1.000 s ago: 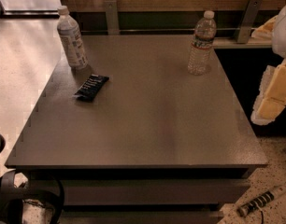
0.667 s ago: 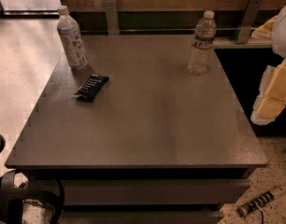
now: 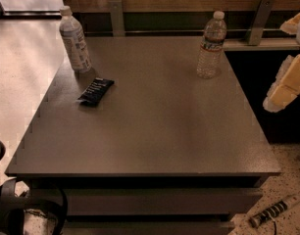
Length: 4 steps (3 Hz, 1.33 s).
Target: Move water bottle near rxbar blueberry
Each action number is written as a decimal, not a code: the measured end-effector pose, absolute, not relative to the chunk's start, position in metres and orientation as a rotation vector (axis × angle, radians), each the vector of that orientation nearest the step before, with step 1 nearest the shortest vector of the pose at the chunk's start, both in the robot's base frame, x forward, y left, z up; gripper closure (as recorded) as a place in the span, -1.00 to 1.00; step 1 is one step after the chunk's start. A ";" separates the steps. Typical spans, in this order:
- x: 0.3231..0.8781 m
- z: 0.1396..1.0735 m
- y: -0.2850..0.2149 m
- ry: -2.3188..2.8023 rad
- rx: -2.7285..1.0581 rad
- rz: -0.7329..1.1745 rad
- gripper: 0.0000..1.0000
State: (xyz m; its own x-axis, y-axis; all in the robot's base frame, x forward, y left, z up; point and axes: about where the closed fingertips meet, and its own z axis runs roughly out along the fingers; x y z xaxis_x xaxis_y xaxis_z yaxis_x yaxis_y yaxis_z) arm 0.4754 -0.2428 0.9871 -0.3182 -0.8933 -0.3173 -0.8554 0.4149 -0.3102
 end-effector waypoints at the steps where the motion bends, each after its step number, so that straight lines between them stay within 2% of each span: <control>1: 0.533 0.987 -0.259 2.116 -1.232 -0.039 -1.00; 2: 0.610 0.997 -0.252 1.894 -1.011 0.114 -1.00; 3: 0.648 0.991 -0.240 1.798 -0.904 0.245 -1.00; 4: 0.647 0.991 -0.239 1.799 -0.905 0.243 -1.00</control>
Offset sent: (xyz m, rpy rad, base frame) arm 0.1929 -0.0217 0.0369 0.6871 -0.5296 -0.1184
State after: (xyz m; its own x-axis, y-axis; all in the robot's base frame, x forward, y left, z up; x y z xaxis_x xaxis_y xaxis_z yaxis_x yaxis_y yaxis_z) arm 0.6472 -0.2394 0.9913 -0.1546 -0.4629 -0.8728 -0.6782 0.6922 -0.2470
